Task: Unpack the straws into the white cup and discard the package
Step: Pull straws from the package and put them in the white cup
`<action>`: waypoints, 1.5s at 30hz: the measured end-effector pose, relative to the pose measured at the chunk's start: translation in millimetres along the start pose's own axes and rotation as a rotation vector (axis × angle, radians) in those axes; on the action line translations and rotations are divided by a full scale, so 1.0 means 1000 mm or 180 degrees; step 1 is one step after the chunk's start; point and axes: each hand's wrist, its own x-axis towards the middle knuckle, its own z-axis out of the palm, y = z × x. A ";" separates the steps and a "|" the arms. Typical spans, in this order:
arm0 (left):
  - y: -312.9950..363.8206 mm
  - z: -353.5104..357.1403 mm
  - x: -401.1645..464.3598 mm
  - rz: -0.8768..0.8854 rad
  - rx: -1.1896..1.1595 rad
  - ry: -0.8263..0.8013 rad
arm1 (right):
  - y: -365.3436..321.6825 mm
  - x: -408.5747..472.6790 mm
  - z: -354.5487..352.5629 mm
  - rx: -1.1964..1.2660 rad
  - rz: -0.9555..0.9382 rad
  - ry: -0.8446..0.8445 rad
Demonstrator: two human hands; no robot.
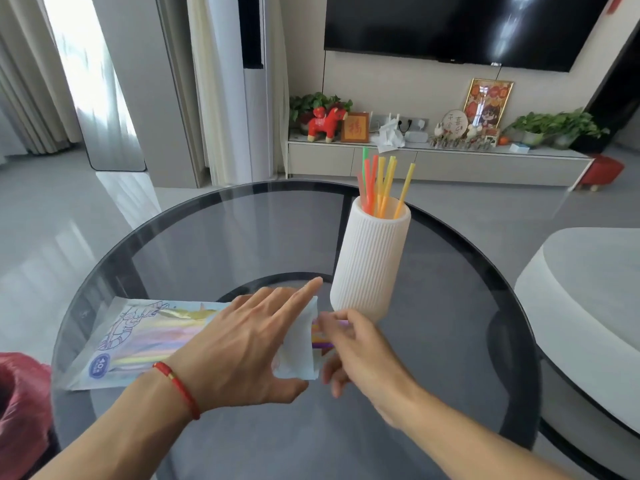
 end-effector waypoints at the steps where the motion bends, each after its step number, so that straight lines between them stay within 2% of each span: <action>1: 0.001 0.001 0.000 0.0017 -0.0005 -0.0057 | 0.001 0.001 0.003 -0.0020 -0.0148 0.0025; 6: -0.008 0.000 -0.003 -0.0126 0.0025 -0.0204 | -0.003 0.013 -0.015 -0.0631 -0.0925 0.0468; 12: -0.022 -0.001 -0.006 -0.0349 0.0190 -0.0384 | -0.007 0.016 -0.044 0.0382 -0.0606 0.0154; 17: -0.020 0.001 -0.005 -0.0676 0.0087 -0.0876 | -0.017 0.006 -0.058 0.0511 -0.0757 0.0031; 21: -0.011 0.005 0.003 -0.1009 0.0042 -0.0575 | -0.028 -0.001 -0.074 0.0419 -0.1106 0.0030; 25: -0.002 0.010 0.007 -0.0946 0.0076 -0.0472 | -0.032 -0.003 -0.085 0.0645 -0.1326 0.0059; 29: 0.006 0.006 0.009 -0.0677 0.0139 -0.0392 | -0.026 -0.006 -0.062 0.1305 -0.1161 -0.0446; 31: 0.014 0.008 0.009 -0.0548 0.0111 -0.0369 | -0.017 -0.007 -0.034 0.1061 -0.1098 -0.0541; 34: 0.019 0.015 0.012 -0.0511 0.0113 -0.0466 | -0.020 -0.004 -0.015 0.0534 -0.1254 -0.0089; 37: 0.000 0.018 0.006 -0.0866 0.0087 -0.0688 | -0.043 -0.008 -0.041 -0.0028 -0.1348 0.0439; 40: -0.015 0.023 0.002 -0.1069 -0.0027 -0.1020 | -0.059 -0.026 -0.076 -0.0925 -0.1568 0.0750; 43: -0.012 0.027 0.005 -0.1064 -0.0105 -0.1118 | -0.070 -0.039 -0.089 -0.1622 -0.1723 0.0784; 45: -0.010 0.027 0.006 -0.1078 -0.0112 -0.1147 | -0.072 -0.035 -0.085 -0.2047 -0.1587 0.0602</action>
